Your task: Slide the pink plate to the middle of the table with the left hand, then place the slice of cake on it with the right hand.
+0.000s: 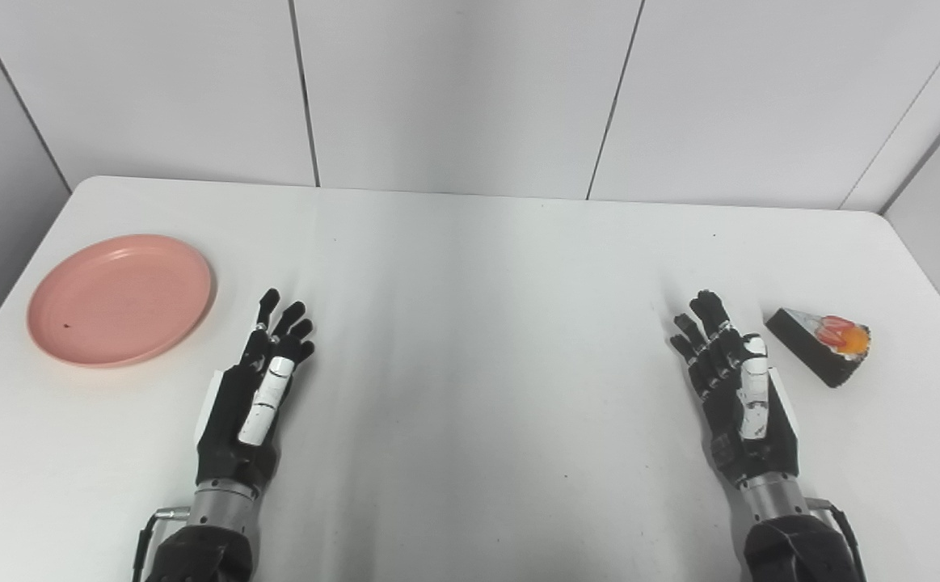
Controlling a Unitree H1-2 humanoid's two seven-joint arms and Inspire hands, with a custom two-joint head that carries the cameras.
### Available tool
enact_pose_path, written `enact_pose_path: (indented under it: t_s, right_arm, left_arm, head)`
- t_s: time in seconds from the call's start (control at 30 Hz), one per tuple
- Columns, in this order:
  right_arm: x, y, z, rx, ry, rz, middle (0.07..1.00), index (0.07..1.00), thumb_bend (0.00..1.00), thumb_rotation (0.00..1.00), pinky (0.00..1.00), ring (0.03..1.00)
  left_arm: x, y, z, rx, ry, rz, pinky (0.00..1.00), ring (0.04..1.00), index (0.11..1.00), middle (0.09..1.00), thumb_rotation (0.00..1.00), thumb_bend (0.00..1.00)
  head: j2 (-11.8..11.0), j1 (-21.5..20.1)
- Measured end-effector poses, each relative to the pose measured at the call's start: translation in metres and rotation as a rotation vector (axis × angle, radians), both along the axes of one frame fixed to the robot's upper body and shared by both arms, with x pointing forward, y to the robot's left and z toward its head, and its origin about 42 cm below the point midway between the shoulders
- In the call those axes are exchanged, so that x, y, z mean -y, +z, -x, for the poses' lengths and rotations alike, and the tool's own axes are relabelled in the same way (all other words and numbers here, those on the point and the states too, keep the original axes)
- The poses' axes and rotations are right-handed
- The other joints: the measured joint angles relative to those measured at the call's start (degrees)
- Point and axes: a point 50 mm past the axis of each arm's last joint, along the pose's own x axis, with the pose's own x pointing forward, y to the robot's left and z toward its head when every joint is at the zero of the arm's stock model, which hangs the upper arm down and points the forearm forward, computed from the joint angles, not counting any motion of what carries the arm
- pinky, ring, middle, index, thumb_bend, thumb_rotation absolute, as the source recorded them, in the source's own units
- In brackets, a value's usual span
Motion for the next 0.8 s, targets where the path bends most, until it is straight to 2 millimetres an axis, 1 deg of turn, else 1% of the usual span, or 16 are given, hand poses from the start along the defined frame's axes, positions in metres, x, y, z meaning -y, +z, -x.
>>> enact_pose_path:
  t_s: [0.1,0.23,0.33,0.37,0.43,0.47,0.5,0.53,0.57,0.6,0.63,0.67,0.8]
  right_arm:
    - [0.001,0.000,0.000,0.001,0.009,-0.004,0.981,0.949,0.79,0.99,0.97,0.957]
    - [0.003,0.000,0.000,0.005,0.016,-0.026,0.983,0.949,0.80,0.98,0.98,0.958]
    - [0.003,0.000,0.000,0.007,0.024,-0.032,0.980,0.948,0.80,0.98,0.97,0.954]
    - [0.003,0.000,0.000,0.007,0.025,-0.033,0.977,0.948,0.79,0.98,0.97,0.952]
    - [0.004,0.000,0.000,0.008,0.024,-0.035,0.970,0.947,0.79,0.99,0.95,0.945]
    - [0.004,0.000,0.000,0.008,0.024,-0.035,0.963,0.942,0.80,0.98,0.94,0.937]
    - [0.004,0.000,0.000,0.008,0.024,-0.035,0.958,0.937,0.81,0.98,0.93,0.931]
    - [0.004,0.000,0.000,0.008,0.023,-0.034,0.952,0.930,0.82,0.98,0.92,0.924]
    - [0.004,0.000,0.000,0.006,0.021,-0.033,0.952,0.929,0.82,0.98,0.92,0.923]
    - [0.005,-0.001,0.000,0.003,0.020,-0.032,0.950,0.927,0.83,0.97,0.92,0.921]
    - [0.005,-0.001,0.000,0.001,0.019,-0.032,0.948,0.926,0.84,0.97,0.91,0.922]
    - [0.005,-0.002,-0.001,-0.001,0.019,-0.032,0.947,0.925,0.84,0.97,0.91,0.922]
    - [0.007,-0.002,-0.003,-0.005,0.018,-0.034,0.951,0.935,0.84,0.96,0.93,0.933]
  left_arm:
    - [0.002,-0.004,0.000,0.003,-0.001,-0.007,0.93,0.938,0.992,0.947,0.75,0.74]
    - [0.004,-0.006,0.000,0.008,-0.004,-0.013,0.93,0.938,0.994,0.949,0.75,0.72]
    - [0.006,-0.006,-0.001,0.029,-0.006,-0.011,0.93,0.940,0.995,0.951,0.75,0.72]
    - [0.007,-0.006,-0.002,0.030,-0.007,-0.010,0.94,0.942,0.998,0.954,0.76,0.70]
    - [0.009,-0.006,-0.004,0.037,-0.011,-0.010,0.94,0.946,1.000,0.959,0.76,0.68]
    - [0.011,-0.006,-0.006,0.046,-0.013,-0.009,0.94,0.948,1.000,0.960,0.75,0.67]
    - [0.012,-0.006,-0.007,0.055,-0.013,-0.006,0.94,0.950,1.000,0.961,0.75,0.67]
    - [0.013,-0.005,-0.008,0.059,-0.014,-0.003,0.94,0.950,1.000,0.961,0.75,0.66]
    - [0.015,-0.005,-0.010,0.061,-0.015,0.001,0.94,0.950,1.000,0.961,0.75,0.66]
    - [0.016,-0.005,-0.011,0.064,-0.016,0.004,0.94,0.950,1.000,0.960,0.75,0.66]
    - [0.018,-0.005,-0.012,0.067,-0.018,0.005,0.94,0.946,1.000,0.959,0.75,0.65]
    - [0.019,-0.005,-0.013,0.075,-0.019,0.005,0.94,0.945,1.000,0.959,0.75,0.64]
    - [0.021,-0.005,-0.015,0.090,-0.022,-0.003,0.92,0.938,1.000,0.951,0.76,0.62]
  head:
    - [-0.79,1.14]
    - [-2.54,3.33]
    - [-3.25,4.22]
    - [-3.25,4.22]
    - [-4.65,5.36]
    - [-4.66,5.36]
    - [-5.35,5.80]
    - [-5.36,5.80]
    - [-5.36,5.80]
    - [-6.06,6.06]
    - [-6.06,6.06]
    - [-6.85,6.15]
    - [-7.47,5.89]
